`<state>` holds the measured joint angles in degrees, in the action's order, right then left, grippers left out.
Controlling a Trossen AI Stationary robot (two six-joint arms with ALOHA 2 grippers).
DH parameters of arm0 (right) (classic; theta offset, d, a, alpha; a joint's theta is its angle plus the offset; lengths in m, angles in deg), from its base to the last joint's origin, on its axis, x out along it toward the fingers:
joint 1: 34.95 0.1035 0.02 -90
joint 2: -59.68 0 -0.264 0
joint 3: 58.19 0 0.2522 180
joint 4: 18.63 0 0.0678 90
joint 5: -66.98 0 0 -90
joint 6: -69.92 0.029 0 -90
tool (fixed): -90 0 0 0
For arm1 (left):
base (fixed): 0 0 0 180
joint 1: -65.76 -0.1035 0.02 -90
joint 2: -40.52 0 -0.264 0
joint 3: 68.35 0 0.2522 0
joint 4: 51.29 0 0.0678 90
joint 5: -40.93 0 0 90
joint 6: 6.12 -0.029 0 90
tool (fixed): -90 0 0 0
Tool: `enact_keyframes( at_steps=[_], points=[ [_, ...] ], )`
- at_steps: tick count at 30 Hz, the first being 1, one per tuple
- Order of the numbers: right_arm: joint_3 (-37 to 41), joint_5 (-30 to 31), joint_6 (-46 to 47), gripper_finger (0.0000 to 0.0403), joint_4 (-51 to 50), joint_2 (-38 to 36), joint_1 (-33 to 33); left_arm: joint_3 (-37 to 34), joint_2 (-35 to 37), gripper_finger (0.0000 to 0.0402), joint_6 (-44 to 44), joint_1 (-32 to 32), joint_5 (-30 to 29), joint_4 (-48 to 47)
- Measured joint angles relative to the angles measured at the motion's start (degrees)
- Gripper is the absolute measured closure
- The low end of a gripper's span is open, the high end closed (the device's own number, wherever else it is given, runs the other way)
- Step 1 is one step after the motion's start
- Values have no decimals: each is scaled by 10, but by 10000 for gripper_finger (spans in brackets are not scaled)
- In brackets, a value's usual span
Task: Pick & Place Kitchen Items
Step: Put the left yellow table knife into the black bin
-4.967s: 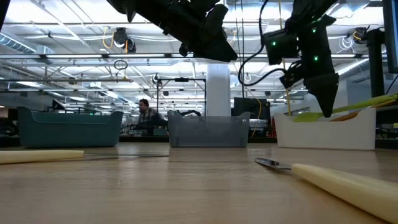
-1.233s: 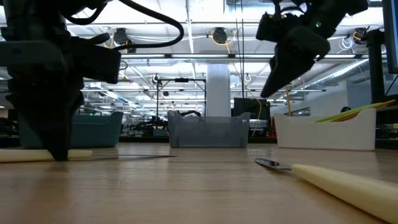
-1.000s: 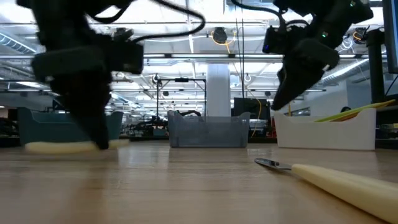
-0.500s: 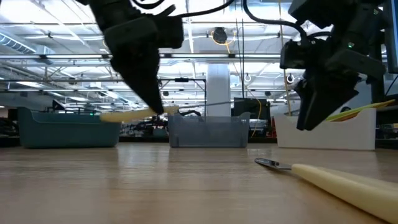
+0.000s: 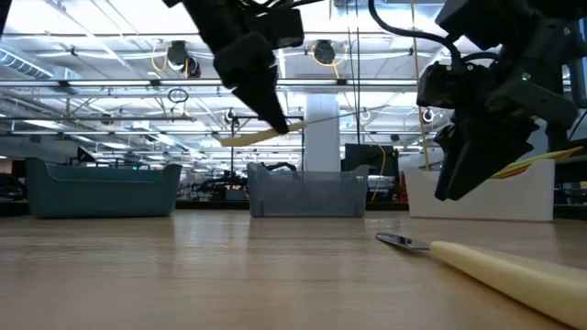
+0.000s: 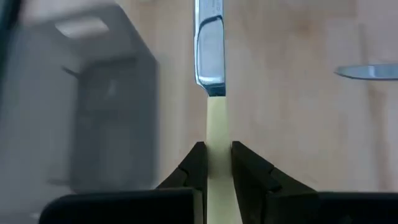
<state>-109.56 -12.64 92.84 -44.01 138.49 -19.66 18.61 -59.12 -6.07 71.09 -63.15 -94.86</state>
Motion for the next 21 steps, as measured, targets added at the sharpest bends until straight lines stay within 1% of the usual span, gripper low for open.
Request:
enact_keyframes(
  at_steps=[5, 7, 11, 15, 17, 21],
  points=[
    [15, 0, 5, 243, 52, 0, 0, 22, 1, 364, -142, -49, 1, 2],
    [22, 0, 8, 243, 76, 0, 0, 23, 1, 365, -173, -70, 1, 1],
    [34, 0, 6, 243, 109, 0, 0, 23, -4, 360, -185, -117, 6, 6],
    [38, 0, 4, 243, 116, 0, 0, 23, -20, 361, -212, -155, 17, 23],
    [38, 0, 4, 243, 120, 0, 0, 23, -31, 363, -223, -171, 30, 38],
    [38, -1, 4, 243, 131, 0, 0, 23, -57, 358, -231, -198, 50, 33]
  ],
)
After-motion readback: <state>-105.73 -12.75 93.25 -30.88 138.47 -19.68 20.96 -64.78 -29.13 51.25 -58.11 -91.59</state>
